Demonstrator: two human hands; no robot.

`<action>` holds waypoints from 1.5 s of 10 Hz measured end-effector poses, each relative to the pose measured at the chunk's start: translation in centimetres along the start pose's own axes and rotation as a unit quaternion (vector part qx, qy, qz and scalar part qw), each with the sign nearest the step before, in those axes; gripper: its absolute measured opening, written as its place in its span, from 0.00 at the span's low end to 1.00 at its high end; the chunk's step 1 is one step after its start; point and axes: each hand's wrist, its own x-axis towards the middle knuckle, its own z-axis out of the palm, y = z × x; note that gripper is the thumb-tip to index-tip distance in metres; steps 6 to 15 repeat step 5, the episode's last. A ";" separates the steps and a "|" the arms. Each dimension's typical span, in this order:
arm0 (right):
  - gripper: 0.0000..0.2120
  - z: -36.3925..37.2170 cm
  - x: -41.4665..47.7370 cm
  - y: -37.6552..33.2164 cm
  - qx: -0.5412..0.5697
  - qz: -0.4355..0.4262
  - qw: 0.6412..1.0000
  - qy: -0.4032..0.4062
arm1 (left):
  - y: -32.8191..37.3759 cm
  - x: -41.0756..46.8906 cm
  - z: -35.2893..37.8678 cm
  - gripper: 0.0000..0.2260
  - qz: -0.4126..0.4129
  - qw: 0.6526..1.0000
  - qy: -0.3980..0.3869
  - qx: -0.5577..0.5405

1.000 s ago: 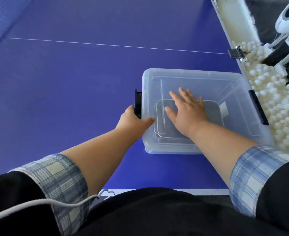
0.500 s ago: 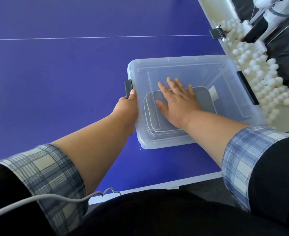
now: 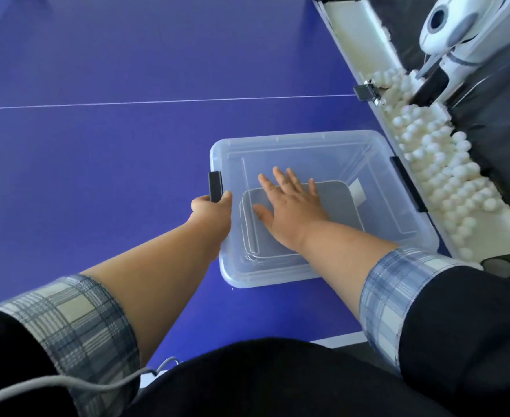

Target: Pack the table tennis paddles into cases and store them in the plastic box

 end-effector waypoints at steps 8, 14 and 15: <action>0.25 -14.7 -1.1 13.6 0.254 0.027 0.955 0.149 | 6.8 -5.6 0.7 0.29 0.363 0.852 0.186 0.328; 0.25 -14.7 -1.1 13.6 0.254 0.027 0.955 0.149 | 6.8 -5.6 0.7 0.29 0.363 0.852 0.186 0.328; 0.25 -14.7 -1.1 13.6 0.254 0.027 0.955 0.149 | 6.8 -5.6 0.7 0.29 0.363 0.852 0.186 0.328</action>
